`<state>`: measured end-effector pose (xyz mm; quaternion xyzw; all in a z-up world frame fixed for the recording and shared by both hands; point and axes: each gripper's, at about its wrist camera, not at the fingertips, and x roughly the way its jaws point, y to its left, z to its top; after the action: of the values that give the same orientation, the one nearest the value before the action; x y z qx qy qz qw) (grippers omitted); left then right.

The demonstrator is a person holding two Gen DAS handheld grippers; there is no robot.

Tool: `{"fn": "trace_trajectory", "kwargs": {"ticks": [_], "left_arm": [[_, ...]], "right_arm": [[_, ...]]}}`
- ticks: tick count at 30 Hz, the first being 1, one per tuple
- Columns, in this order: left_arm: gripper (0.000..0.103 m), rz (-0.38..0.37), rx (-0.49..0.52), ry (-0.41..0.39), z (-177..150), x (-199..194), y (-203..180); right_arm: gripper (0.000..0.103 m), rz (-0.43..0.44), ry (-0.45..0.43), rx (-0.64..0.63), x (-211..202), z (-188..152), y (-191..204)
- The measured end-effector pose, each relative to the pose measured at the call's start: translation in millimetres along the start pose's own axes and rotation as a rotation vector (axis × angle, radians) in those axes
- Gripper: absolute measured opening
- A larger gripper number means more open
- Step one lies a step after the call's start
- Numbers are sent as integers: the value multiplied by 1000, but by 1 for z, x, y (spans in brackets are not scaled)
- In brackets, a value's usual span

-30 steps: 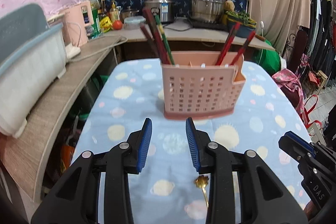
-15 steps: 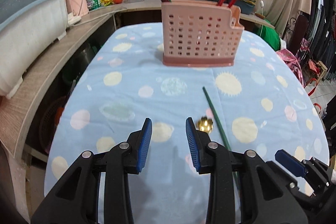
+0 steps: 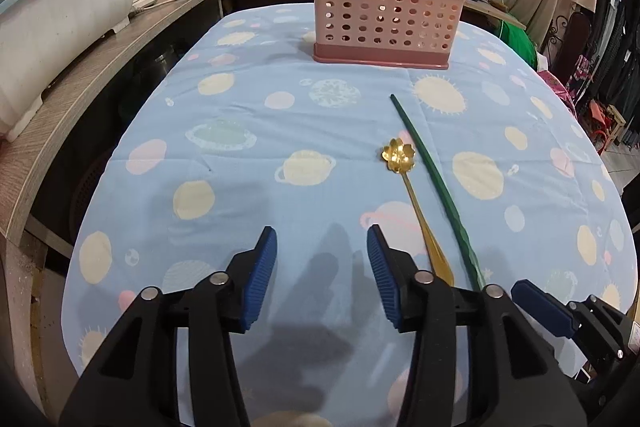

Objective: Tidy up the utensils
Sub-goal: 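Grasp the green chopstick with the right tool while the left tool grasps the gold spoon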

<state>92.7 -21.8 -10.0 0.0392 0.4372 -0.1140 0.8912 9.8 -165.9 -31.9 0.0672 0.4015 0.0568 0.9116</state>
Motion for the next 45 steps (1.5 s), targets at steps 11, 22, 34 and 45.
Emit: {"fn": "trace_trajectory", "kwargs": {"ticks": [11,22,34,45], "left_arm": [[54,-3,3,27,-10,4,-3],[65,-5,3,29,-14,4,-6],[72,-70,30,30,-15,1,-27],[52,-111,78,43,-18,12,-56]], "right_arm": [[18,-32,-1,-41,6,-8,8],[7,-51,-14,-18,3,-10,0],[7,-94,-50,85,-10,-4,-33],[7,-87,-39,128,-10,-8,-43]]}}
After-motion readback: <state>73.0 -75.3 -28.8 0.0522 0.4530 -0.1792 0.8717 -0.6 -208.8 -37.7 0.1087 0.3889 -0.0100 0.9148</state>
